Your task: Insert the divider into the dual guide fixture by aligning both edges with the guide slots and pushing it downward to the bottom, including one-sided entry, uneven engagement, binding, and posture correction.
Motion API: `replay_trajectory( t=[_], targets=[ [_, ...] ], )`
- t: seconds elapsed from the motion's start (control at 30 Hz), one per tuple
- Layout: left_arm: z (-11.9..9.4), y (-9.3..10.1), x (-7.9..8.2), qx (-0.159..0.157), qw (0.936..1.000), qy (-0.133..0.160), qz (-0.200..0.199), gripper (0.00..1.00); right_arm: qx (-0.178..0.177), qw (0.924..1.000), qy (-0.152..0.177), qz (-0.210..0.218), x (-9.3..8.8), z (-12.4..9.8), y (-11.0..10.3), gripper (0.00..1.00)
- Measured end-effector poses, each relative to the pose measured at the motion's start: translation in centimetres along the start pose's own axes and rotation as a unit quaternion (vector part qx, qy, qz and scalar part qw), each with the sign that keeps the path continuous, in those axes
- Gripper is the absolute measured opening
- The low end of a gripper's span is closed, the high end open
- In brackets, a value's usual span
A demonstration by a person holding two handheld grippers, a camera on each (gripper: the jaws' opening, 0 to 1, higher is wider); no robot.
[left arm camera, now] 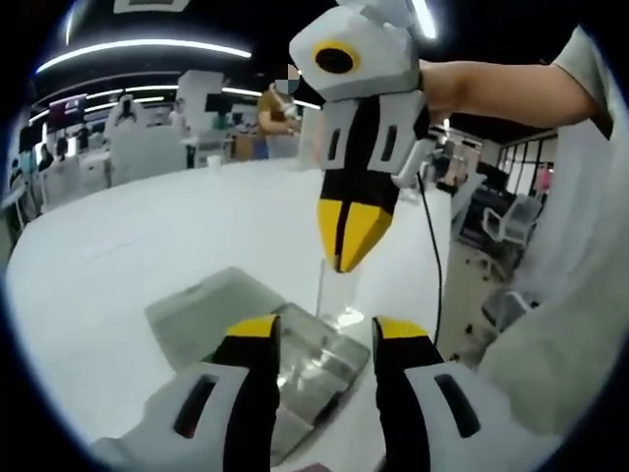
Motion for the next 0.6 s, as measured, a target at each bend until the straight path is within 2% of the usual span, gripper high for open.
replay_trajectory(
  t=[0.07,0.13,0.27,0.43,0.6],
  targets=[
    [-0.1,-0.2,0.0,0.005,1.0,-0.001,-0.005,0.42,0.0,1.0,0.001,-0.001,0.0,0.1,0.1,0.0],
    [-0.2,-0.3,-0.1,0.006,0.9999,0.002,-0.007,0.45,-0.011,0.9997,-0.021,-0.01,-0.4,0.2,0.4,0.0],
    [-0.5,-0.5,-0.2,0.014,0.9999,0.005,-0.004,0.51,-0.012,0.9993,-0.033,-0.014,-0.6,0.5,0.4,0.0],
    [-0.8,-1.4,-0.3,0.036,0.9994,0.004,-0.001,0.66,-0.023,0.9979,-0.056,-0.023,-0.8,0.6,0.6,0.0],
    [-1.0,-2.0,0.0,0.049,0.9987,0.01,-0.008,0.73,-0.04,0.996,-0.077,-0.023,-1.0,0.9,0.9,0.0]
  ],
)
Point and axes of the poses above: the point that each gripper's makers call its tool centre point, and the gripper's own axes: z roughly forward along the fingers, y roughly to its right, x roughly out of its top, the point moved 2 cm from there along -z, roughly backward along the fingers, and after that the axes turned 12 degrees about x, right-handed, at the moved point
